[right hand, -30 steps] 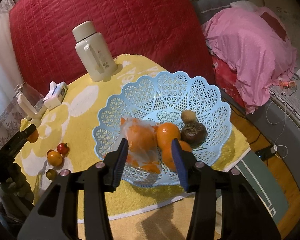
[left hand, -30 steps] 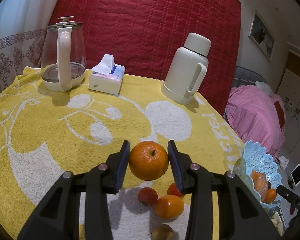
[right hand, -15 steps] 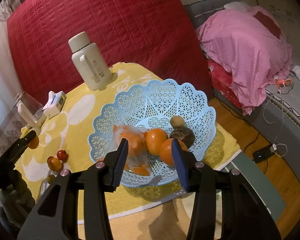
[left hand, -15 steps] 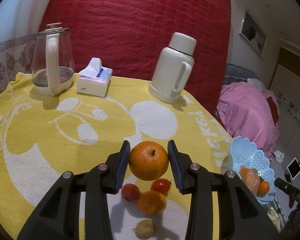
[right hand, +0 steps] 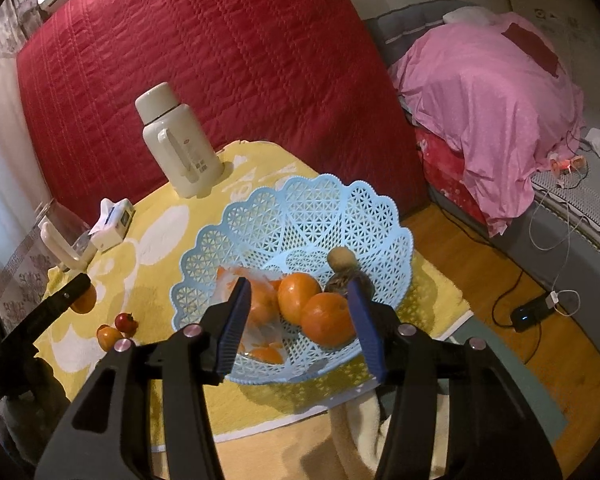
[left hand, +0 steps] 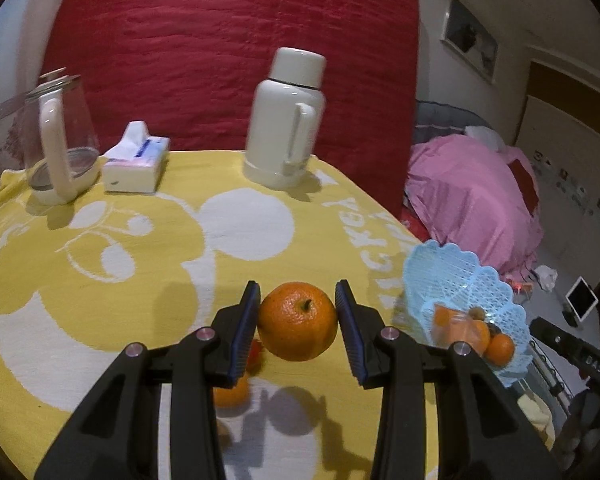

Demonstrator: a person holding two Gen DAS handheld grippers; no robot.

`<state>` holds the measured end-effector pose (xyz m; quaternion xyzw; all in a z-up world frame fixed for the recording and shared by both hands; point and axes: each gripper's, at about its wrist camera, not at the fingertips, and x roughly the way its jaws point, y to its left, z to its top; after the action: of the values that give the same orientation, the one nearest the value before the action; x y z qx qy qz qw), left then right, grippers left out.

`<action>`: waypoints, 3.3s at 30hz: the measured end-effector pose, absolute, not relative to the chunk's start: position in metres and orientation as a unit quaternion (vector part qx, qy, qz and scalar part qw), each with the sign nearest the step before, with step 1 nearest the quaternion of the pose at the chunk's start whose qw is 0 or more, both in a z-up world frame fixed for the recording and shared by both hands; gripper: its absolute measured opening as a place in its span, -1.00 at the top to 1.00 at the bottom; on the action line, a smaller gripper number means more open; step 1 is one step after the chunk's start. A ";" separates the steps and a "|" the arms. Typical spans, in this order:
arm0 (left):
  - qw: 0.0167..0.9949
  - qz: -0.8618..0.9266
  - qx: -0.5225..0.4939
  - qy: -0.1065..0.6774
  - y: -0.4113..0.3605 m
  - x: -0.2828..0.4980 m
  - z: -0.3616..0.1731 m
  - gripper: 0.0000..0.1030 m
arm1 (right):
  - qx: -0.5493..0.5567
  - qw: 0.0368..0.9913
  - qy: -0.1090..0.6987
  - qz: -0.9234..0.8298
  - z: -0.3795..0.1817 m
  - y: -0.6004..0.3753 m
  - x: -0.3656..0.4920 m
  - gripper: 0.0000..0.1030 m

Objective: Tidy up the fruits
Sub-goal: 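Carry the mandarin into the blue basket and open the left gripper, then move both grippers back toward the tomatoes and kiwi on the towel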

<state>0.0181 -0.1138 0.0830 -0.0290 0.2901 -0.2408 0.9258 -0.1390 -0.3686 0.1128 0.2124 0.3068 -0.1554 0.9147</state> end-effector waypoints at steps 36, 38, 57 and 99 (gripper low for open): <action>0.872 -0.396 0.068 0.280 -0.266 -0.048 0.081 -0.22 | 0.251 0.918 0.255 -0.173 0.133 -0.418 -0.167 -0.01; 0.873 -0.395 0.065 0.280 -0.262 -0.046 0.082 -0.22 | 0.250 0.918 0.254 -0.172 0.133 -0.417 -0.168 -0.01; 0.901 -0.335 0.002 0.274 -0.210 -0.017 0.102 -0.63 | 0.244 0.922 0.254 -0.159 0.135 -0.404 -0.167 -0.09; 0.945 -0.195 -0.079 0.249 -0.058 0.024 0.131 -0.64 | 0.219 0.934 0.266 -0.089 0.137 -0.351 -0.155 -0.34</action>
<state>0.0236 -0.0578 0.1306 -0.0789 0.2493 -0.1951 0.9453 -0.1554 -0.3511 0.1370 0.2188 0.2663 -0.0892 0.9345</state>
